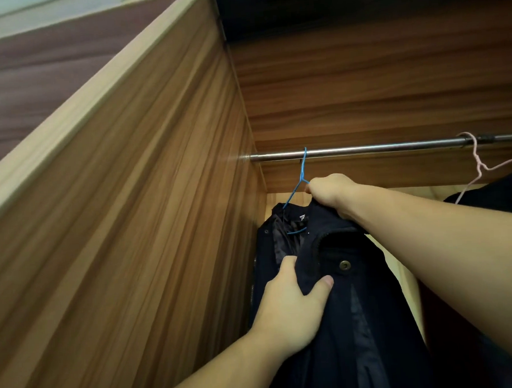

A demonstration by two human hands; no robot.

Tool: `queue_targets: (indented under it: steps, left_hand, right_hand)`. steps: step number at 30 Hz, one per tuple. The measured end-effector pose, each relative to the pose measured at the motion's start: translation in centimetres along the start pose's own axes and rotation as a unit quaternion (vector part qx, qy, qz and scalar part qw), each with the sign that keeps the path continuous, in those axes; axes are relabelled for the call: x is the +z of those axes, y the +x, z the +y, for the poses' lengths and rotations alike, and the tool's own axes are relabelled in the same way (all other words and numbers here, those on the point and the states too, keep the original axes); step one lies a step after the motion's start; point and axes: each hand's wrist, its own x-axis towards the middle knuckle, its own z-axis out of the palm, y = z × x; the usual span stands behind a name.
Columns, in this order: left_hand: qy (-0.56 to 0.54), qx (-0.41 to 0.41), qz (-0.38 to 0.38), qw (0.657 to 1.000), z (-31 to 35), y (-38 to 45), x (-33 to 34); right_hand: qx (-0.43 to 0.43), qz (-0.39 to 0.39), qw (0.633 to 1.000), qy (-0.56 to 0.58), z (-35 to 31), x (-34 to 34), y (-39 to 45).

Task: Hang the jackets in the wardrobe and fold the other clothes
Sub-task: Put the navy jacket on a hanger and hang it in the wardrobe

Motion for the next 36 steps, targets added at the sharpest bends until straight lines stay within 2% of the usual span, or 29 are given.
queue_targets:
  steps: [6,8,11,14,19,21,24,26,28,31,36]
  left_hand:
    - [-0.037,-0.005,0.057,0.998,0.2,-1.1,-0.3]
    - [-0.018,0.011,0.07,0.997,0.6,-0.8,-0.4]
    - [0.008,0.018,0.083,0.996,1.4,0.0,-0.5]
    - [0.024,0.011,0.095,0.995,2.1,0.9,-0.8]
    - [0.051,0.003,0.098,0.994,2.1,2.1,-2.2]
    - [0.061,-0.006,0.091,0.994,2.0,2.4,-2.8]
    - [0.078,-0.029,0.084,0.993,1.8,2.4,-3.5]
    - [0.085,-0.047,0.08,0.992,1.7,2.3,-4.0]
    - [0.089,-0.068,0.076,0.991,1.8,2.2,-4.4]
    - [0.091,-0.089,0.08,0.989,2.2,1.8,-4.5]
    - [0.077,-0.109,0.09,0.987,3.4,0.6,-4.0]
  right_hand:
    - [-0.166,0.028,0.974,-0.149,1.5,0.1,-3.0]
    - [-0.192,0.039,0.962,-0.191,1.7,-0.4,-3.0]
    - [-0.188,0.061,0.948,-0.251,1.0,-0.7,-2.3]
    - [-0.169,0.047,0.943,-0.283,-0.6,-0.6,-1.7]
    - [-0.161,-0.005,0.908,-0.388,-3.9,0.4,-1.7]
    - [-0.147,-0.021,0.904,-0.401,-4.8,1.1,-1.9]
    - [-0.134,-0.069,0.875,-0.461,-5.4,2.2,-1.9]
    - [-0.13,-0.066,0.88,-0.452,-5.2,2.8,-1.7]
    - [-0.123,-0.04,0.916,-0.38,-4.6,2.9,-2.0]
    - [-0.113,0.01,0.97,-0.215,-3.2,2.7,-2.2]
    - [-0.138,0.007,0.987,-0.084,-0.4,1.1,-4.2]
